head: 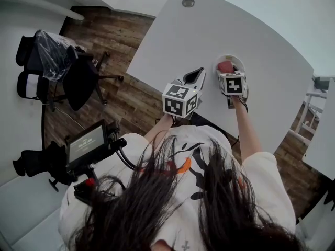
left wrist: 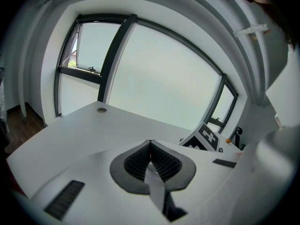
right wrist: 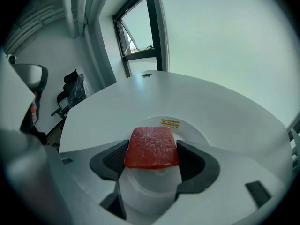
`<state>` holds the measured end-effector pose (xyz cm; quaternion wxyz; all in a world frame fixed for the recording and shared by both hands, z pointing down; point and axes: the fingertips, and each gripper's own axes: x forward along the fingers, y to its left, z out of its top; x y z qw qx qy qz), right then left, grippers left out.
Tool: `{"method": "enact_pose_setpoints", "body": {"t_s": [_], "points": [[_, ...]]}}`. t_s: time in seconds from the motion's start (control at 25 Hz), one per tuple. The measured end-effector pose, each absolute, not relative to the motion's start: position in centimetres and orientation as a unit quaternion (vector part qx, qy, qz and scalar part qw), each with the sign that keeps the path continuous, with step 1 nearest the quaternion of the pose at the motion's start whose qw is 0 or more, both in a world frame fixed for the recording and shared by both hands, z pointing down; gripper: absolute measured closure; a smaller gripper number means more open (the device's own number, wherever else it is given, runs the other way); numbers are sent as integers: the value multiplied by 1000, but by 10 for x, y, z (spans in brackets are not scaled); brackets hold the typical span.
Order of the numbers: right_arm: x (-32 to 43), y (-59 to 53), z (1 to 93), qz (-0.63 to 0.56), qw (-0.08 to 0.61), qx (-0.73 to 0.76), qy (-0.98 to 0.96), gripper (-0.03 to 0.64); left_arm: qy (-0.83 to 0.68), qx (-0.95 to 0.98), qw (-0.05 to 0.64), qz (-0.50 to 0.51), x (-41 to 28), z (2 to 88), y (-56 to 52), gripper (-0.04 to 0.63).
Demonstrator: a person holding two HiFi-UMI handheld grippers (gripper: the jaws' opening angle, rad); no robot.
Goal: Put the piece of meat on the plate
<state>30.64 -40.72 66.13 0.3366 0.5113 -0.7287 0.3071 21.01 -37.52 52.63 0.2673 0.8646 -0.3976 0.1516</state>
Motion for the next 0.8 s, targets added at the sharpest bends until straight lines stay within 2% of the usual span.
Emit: {"method": "enact_pose_setpoints", "body": {"t_s": [0.6,0.8], "points": [[291,-410,656,309,344,516,-721,302,-406,861,270,147,181,523,-375,589],[293,-412,653,323,322,528,-716,302,-409,860,270,146,178,523,-373,589]]}}
